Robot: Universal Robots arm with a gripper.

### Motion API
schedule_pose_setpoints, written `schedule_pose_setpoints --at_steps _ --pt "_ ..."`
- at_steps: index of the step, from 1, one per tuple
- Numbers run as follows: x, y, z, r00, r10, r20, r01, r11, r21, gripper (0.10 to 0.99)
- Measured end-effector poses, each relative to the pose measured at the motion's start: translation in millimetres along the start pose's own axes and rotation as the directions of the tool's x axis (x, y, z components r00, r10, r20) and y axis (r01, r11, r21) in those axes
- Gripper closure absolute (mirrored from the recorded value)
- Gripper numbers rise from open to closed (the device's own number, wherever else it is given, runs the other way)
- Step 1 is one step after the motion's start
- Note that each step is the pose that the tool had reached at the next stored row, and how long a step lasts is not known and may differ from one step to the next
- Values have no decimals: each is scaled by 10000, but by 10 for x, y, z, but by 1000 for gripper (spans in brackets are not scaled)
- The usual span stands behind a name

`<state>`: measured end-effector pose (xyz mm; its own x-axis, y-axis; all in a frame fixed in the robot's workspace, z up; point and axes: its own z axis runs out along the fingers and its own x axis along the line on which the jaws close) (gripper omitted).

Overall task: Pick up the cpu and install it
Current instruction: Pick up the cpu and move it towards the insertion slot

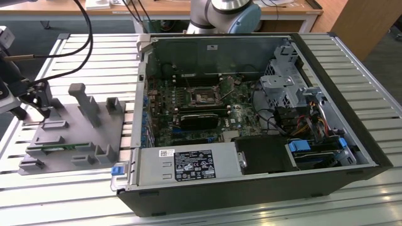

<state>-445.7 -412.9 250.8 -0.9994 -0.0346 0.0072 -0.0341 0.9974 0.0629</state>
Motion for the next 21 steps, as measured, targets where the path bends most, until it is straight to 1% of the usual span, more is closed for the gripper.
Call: schedule_pose_setpoints --at_steps 21 --pt "0 7 -87 10000 0 -1 0 10000 0 553"
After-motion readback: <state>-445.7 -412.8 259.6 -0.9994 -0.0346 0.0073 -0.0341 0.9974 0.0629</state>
